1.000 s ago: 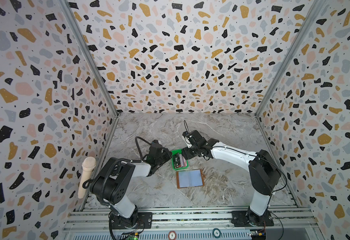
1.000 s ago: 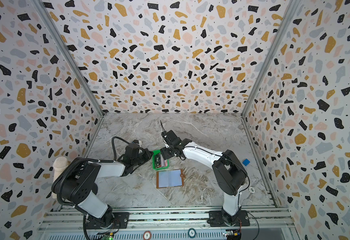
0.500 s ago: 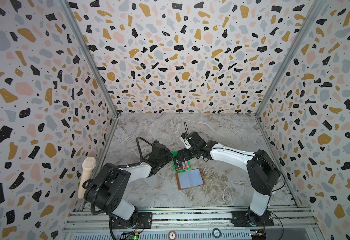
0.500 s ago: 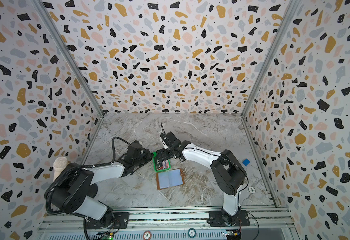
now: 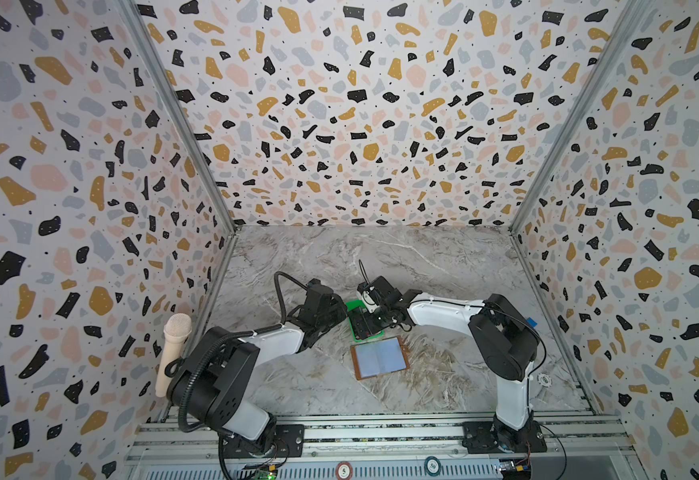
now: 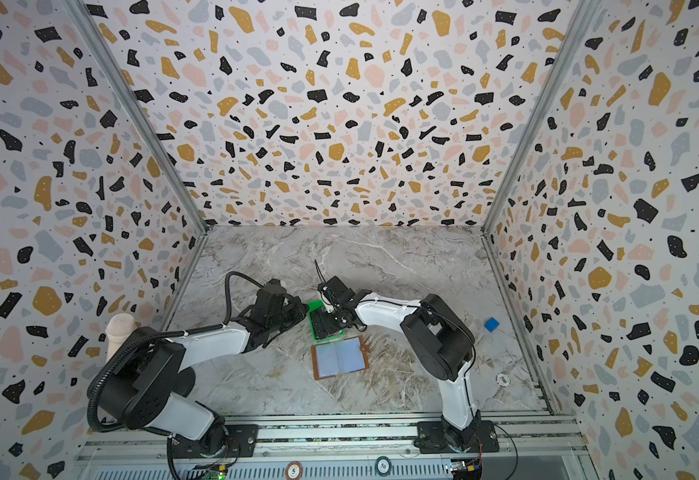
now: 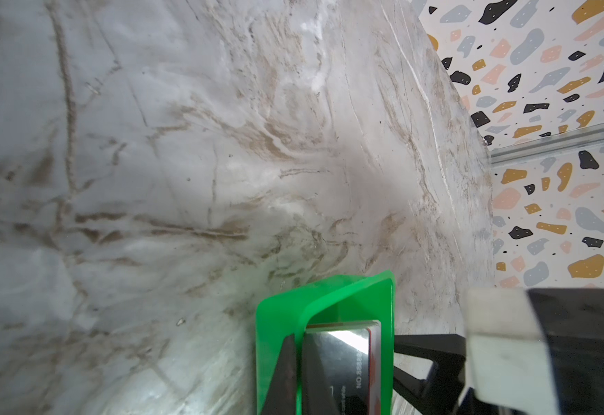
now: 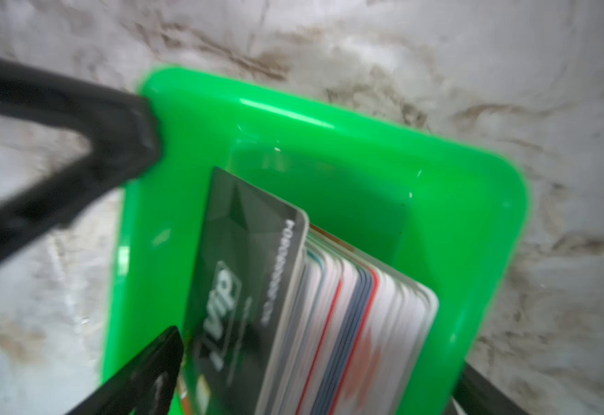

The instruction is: Put the credit cards into the card holder

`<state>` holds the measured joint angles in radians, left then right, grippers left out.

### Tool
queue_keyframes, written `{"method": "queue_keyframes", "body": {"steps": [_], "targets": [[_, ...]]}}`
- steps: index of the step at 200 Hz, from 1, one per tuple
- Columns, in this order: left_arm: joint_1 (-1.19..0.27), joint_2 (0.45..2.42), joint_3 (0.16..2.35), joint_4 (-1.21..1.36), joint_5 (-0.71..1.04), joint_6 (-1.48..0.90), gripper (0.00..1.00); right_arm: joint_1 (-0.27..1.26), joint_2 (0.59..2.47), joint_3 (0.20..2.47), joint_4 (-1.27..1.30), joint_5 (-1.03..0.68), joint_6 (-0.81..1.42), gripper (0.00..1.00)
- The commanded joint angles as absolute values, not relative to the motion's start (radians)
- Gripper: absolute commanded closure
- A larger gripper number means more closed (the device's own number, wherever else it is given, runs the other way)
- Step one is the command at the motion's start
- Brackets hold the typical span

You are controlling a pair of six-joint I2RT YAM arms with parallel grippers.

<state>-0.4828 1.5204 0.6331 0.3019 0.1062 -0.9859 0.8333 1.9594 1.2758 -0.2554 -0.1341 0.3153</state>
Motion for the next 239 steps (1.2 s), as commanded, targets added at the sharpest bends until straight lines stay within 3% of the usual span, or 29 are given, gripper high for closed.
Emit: {"method": "queue_keyframes", "body": {"steps": [1, 76, 173, 239], "targets": [[-0.488, 1.497, 0.672, 0.333, 0.112, -0.996, 1.00, 0.835, 1.981, 1.303, -0.294, -0.073, 0.304, 0.01], [-0.488, 1.540, 0.701, 0.285, 0.129, -0.968, 1.00, 0.817, 1.930, 1.332, -0.364, 0.122, 0.294, 0.00], [-0.487, 1.577, 0.719, 0.280, 0.149, -0.963, 1.00, 0.830, 1.891, 1.384, -0.424, 0.248, 0.265, 0.02], [-0.488, 1.585, 0.720, 0.282, 0.153, -0.962, 1.00, 0.841, 1.905, 1.410, -0.439, 0.271, 0.250, 0.18]]}}
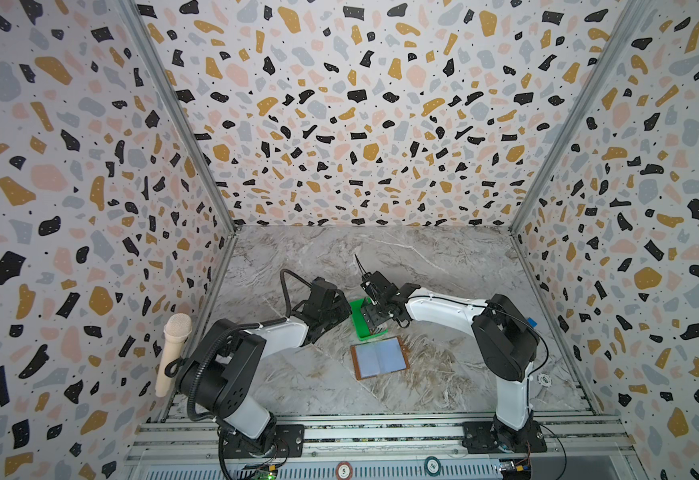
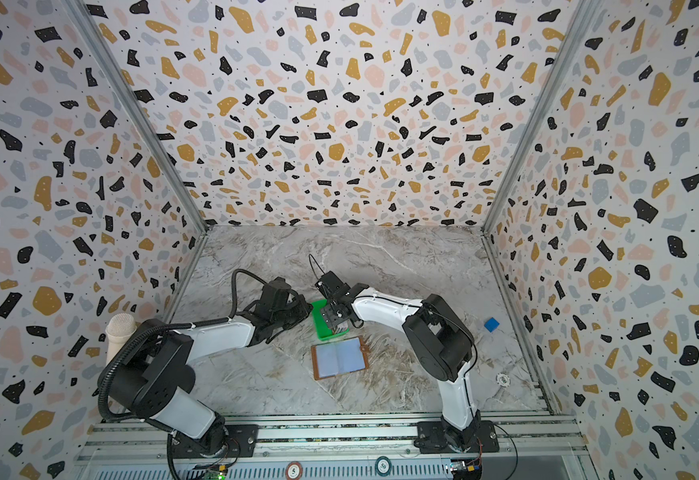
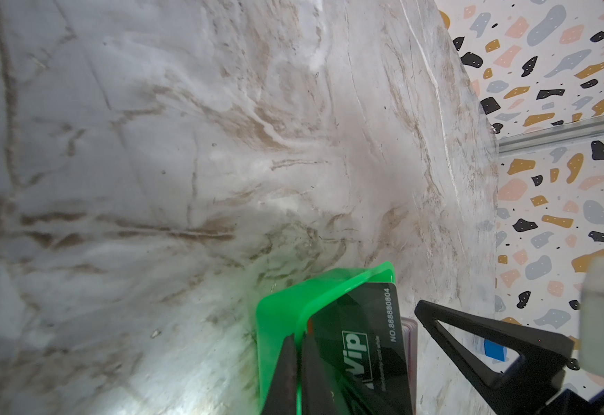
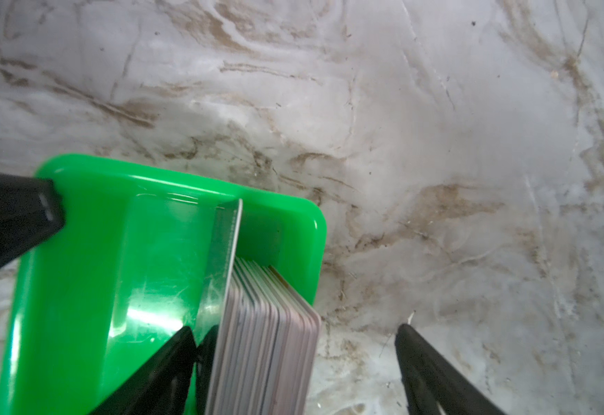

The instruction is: Put the credit cards into the card holder

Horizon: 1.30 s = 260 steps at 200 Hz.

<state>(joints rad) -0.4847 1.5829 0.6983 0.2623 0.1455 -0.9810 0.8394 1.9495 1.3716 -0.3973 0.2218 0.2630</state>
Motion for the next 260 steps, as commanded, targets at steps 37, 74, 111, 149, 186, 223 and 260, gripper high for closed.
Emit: {"method": "queue_keyframes", "body": {"steps": [37, 74, 111, 149, 186, 223, 260], "targets": [[-0.486, 1.587, 0.719, 0.278, 0.153, -0.961, 1.00, 0.851, 1.903, 1.425, -0.449, 0.293, 0.241, 0.27], [-0.487, 1.591, 0.718, 0.281, 0.156, -0.963, 1.00, 0.863, 1.911, 1.430, -0.455, 0.302, 0.235, 0.43], [-0.487, 1.597, 0.717, 0.287, 0.162, -0.970, 1.00, 0.870, 1.914, 1.431, -0.453, 0.298, 0.234, 0.59], [-0.487, 1.598, 0.716, 0.290, 0.163, -0.971, 1.00, 0.873, 1.919, 1.430, -0.453, 0.290, 0.238, 0.73], [-0.486, 1.600, 0.715, 0.297, 0.172, -0.974, 1.00, 0.868, 1.919, 1.427, -0.454, 0.291, 0.249, 0.68], [-0.487, 1.598, 0.719, 0.290, 0.180, -0.974, 1.00, 0.853, 1.918, 1.428, -0.465, 0.321, 0.253, 0.44], [-0.486, 1.603, 0.719, 0.293, 0.183, -0.978, 1.00, 0.853, 1.921, 1.439, -0.471, 0.326, 0.249, 0.48]]}}
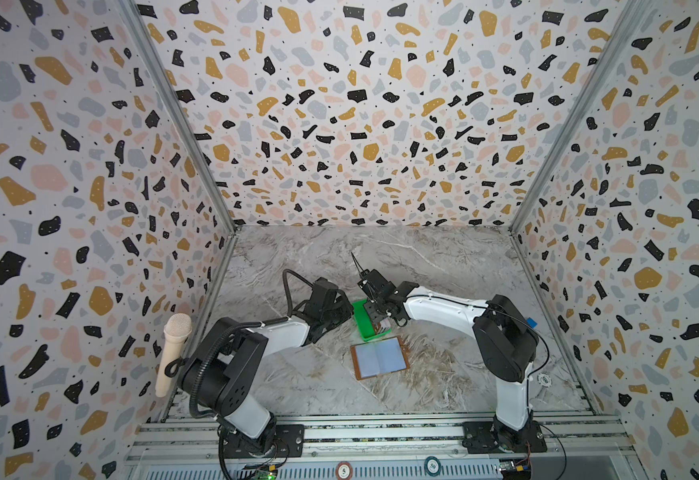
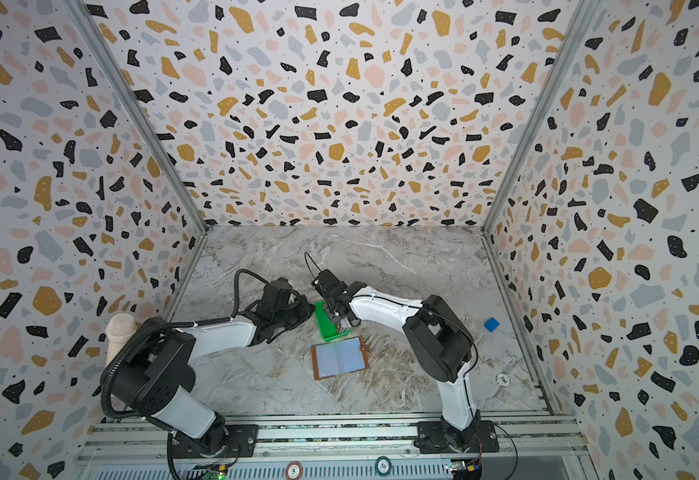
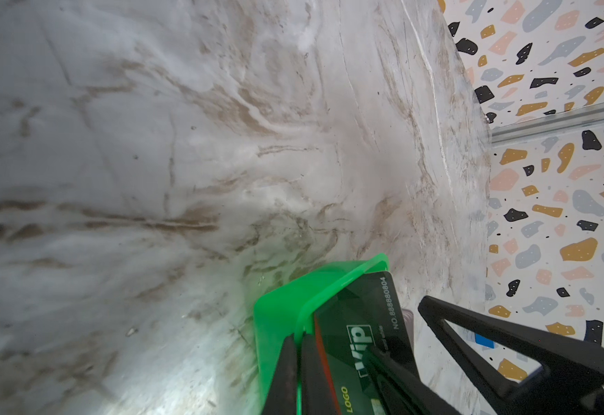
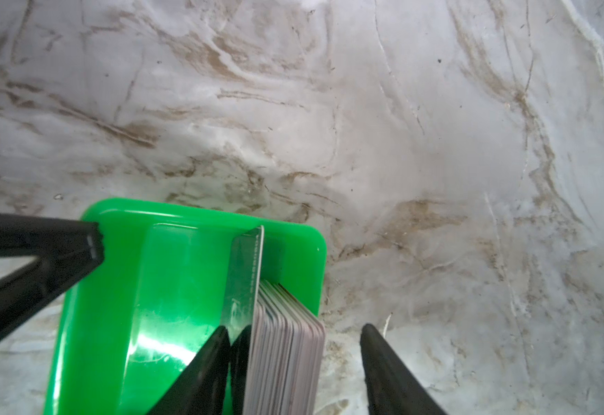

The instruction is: Put the credit cards into the card holder

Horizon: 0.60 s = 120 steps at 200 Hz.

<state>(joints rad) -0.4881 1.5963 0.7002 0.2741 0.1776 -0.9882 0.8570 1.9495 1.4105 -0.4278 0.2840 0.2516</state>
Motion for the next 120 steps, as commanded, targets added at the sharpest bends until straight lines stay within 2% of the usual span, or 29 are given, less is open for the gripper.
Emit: {"method": "queue_keyframes", "body": {"steps": [1, 28, 63, 73, 93, 120], "targets": [[-0.486, 1.603, 0.720, 0.294, 0.183, -0.978, 1.00, 0.853, 1.921, 1.439, -0.472, 0.325, 0.250, 0.48], [-0.487, 1.608, 0.719, 0.294, 0.184, -0.979, 1.00, 0.856, 1.920, 1.442, -0.472, 0.323, 0.247, 0.61], [-0.487, 1.613, 0.721, 0.295, 0.187, -0.982, 1.00, 0.857, 1.920, 1.442, -0.474, 0.322, 0.247, 0.68], [-0.486, 1.614, 0.720, 0.295, 0.188, -0.982, 1.00, 0.857, 1.921, 1.442, -0.474, 0.323, 0.246, 0.67], [-0.486, 1.613, 0.721, 0.294, 0.190, -0.982, 1.00, 0.858, 1.923, 1.443, -0.477, 0.331, 0.245, 0.57], [-0.485, 1.618, 0.720, 0.295, 0.193, -0.982, 1.00, 0.857, 1.926, 1.446, -0.484, 0.342, 0.246, 0.57]]}}
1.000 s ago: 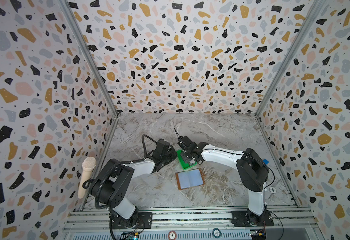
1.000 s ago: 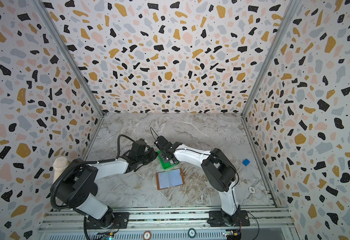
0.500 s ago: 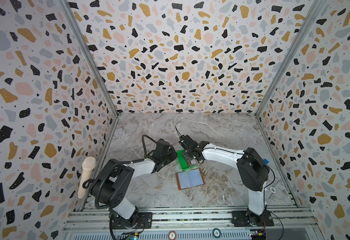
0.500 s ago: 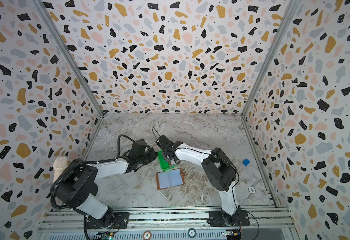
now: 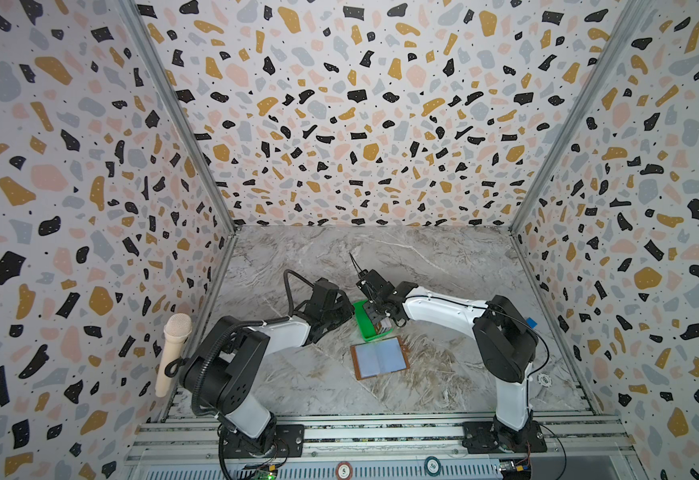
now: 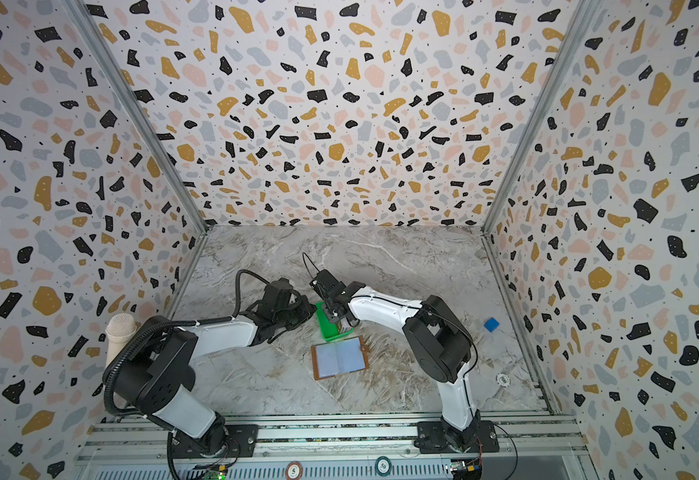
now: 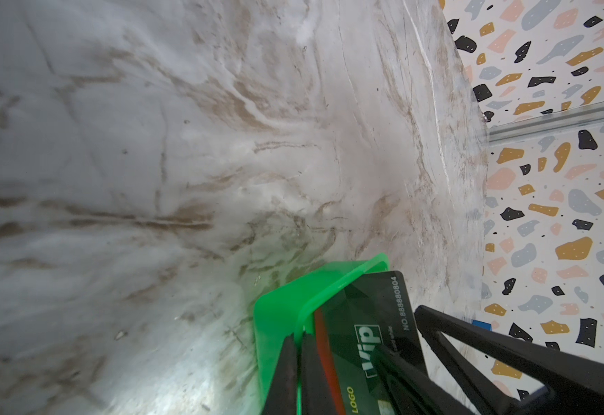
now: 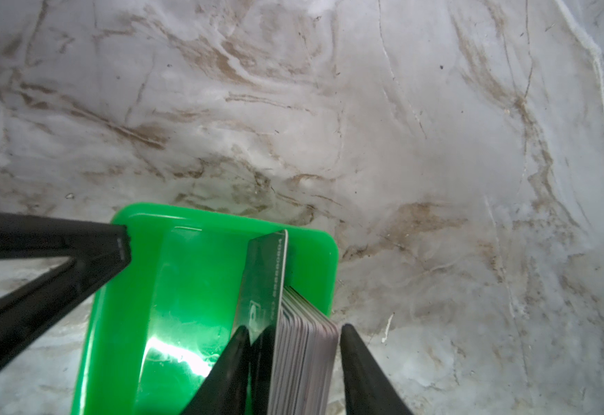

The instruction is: Put the credit cards into the card holder

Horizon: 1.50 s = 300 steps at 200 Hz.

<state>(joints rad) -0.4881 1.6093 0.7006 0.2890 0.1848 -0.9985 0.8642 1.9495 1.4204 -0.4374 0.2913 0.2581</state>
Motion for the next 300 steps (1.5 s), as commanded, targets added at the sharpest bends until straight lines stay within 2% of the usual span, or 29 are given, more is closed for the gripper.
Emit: {"method": "queue_keyframes", "body": {"steps": [1, 69, 106, 155, 217, 232, 243, 273, 300], "targets": [[-0.485, 1.617, 0.720, 0.295, 0.193, -0.982, 1.00, 0.857, 1.926, 1.446, -0.484, 0.342, 0.246, 0.57], [-0.485, 1.623, 0.718, 0.301, 0.195, -0.986, 1.00, 0.858, 1.920, 1.446, -0.484, 0.344, 0.245, 0.72], [-0.484, 1.629, 0.721, 0.303, 0.198, -0.986, 1.00, 0.857, 1.914, 1.441, -0.471, 0.326, 0.246, 0.88], [-0.473, 1.682, 0.765, 0.313, 0.222, -0.958, 1.00, 0.840, 1.825, 1.384, -0.357, 0.278, 0.232, 0.99], [-0.462, 1.800, 0.889, 0.311, 0.269, -0.915, 1.00, 0.771, 1.630, 1.266, -0.269, 0.188, 0.292, 1.00], [-0.447, 1.802, 0.886, 0.387, 0.317, -0.942, 0.84, 0.754, 1.574, 1.221, -0.247, 0.142, 0.312, 1.00], [-0.440, 1.783, 0.884, 0.434, 0.344, -0.956, 0.78, 0.741, 1.530, 1.193, -0.229, 0.103, 0.323, 1.00], [-0.435, 1.664, 0.874, 0.485, 0.393, -0.946, 0.75, 0.719, 1.414, 1.138, -0.182, 0.019, 0.333, 1.00], [-0.439, 1.495, 0.769, 0.734, 0.476, -1.002, 0.70, 0.695, 1.296, 1.076, -0.051, -0.102, 0.377, 1.00]]}}
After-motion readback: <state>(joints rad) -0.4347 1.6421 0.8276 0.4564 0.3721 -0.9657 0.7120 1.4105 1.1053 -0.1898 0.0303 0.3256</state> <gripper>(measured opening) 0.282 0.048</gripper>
